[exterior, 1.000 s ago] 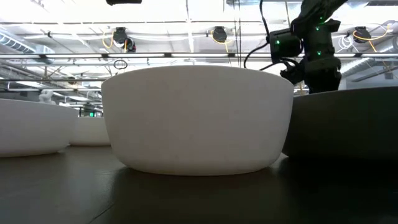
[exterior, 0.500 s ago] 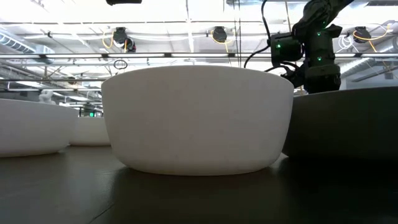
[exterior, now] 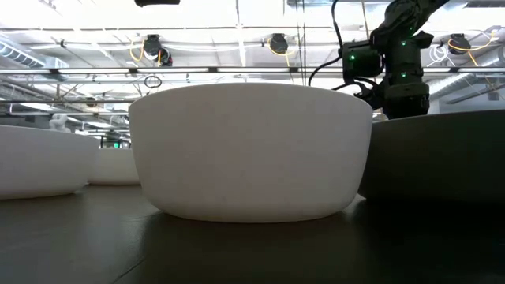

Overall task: Nest bowls inside each other
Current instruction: Stack the black bowl on the light gray bowl

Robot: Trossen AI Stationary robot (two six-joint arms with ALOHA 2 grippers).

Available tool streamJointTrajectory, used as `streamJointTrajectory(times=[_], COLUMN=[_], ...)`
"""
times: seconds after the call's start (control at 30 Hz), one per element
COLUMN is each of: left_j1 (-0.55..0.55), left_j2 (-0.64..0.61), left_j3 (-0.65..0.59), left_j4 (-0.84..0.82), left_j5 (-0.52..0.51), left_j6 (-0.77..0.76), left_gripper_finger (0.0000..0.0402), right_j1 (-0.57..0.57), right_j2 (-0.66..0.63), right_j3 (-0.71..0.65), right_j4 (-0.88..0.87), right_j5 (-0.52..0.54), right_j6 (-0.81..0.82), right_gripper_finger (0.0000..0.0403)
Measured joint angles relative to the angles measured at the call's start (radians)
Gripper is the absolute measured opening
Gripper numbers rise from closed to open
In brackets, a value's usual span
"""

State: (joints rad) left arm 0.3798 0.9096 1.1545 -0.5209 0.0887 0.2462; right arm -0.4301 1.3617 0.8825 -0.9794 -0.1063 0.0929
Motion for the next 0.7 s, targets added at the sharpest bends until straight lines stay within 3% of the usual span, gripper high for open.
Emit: streamJointTrajectory(times=[0.7], left_j1=[-0.045], left_j2=[0.0], left_j3=[0.0], left_j4=[-0.002], left_j5=[0.0], left_j6=[0.007], left_gripper_finger=[0.0315], right_j1=[-0.028], right_j2=[0.0], right_j3=[0.0], right_j4=[0.003], right_j5=[0.001], right_j6=[0.03], right_gripper_finger=[0.0178])
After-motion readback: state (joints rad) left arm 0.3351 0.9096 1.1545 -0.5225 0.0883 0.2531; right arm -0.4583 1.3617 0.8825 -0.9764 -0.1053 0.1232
